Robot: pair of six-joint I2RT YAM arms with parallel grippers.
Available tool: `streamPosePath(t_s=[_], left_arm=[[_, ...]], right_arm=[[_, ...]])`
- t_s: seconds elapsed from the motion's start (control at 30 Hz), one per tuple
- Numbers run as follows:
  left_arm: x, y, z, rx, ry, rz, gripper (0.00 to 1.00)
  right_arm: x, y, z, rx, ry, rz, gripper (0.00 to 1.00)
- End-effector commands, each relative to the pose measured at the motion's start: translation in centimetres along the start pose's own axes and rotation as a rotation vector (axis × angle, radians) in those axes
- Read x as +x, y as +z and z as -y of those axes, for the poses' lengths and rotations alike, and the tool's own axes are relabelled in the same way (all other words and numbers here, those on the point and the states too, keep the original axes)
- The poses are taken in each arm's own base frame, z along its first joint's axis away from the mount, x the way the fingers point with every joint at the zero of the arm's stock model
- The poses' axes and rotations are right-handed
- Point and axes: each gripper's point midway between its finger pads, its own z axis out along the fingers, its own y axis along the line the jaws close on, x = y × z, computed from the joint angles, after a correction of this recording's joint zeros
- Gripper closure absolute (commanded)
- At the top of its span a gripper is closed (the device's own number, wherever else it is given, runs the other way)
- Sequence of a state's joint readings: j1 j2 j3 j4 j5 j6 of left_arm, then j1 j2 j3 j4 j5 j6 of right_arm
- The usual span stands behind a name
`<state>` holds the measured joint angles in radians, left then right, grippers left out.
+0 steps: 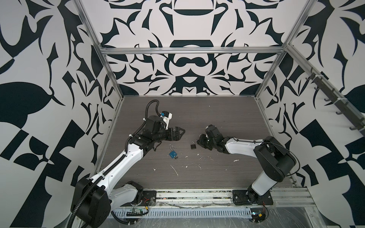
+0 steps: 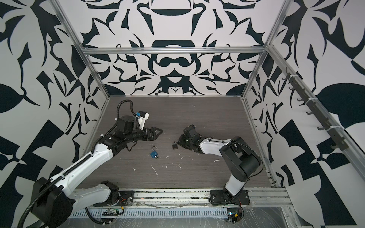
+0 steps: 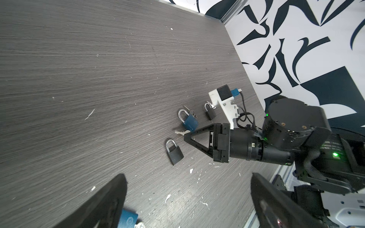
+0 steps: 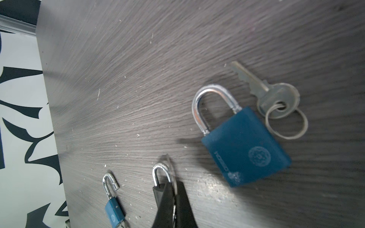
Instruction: Lock with the key
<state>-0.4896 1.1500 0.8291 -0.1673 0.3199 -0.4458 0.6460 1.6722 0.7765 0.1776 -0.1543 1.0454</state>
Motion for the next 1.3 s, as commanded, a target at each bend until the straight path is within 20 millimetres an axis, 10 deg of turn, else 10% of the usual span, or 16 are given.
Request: streamPosePath(t_s=[0.0, 0.6, 0.93, 1.27], left_arm=[[0.1, 0.2, 0.5, 0.046, 0.012, 0.001, 0.01], [0.9, 0.4, -0.2, 0.024, -0.003, -0.018, 0.01], [0.6, -4.9, -1.7, -0.035, -0.139, 0.165, 0.0], [2.6, -7.9, -3.5, -0.015, -0.311, 0.218, 0.0]], right_arm=[[-0.4, -0.2, -0.5, -0.01, -0.004, 0.02, 0.93], [0.7, -0.7, -0.4, 0.024, -0.031, -0.015, 0.85], [3.4, -4.8, -7.3, 0.19, -0.474, -0.033, 0.55], [8.6, -2.0, -12.1, 0.243, -0.781, -0.188, 0.48]])
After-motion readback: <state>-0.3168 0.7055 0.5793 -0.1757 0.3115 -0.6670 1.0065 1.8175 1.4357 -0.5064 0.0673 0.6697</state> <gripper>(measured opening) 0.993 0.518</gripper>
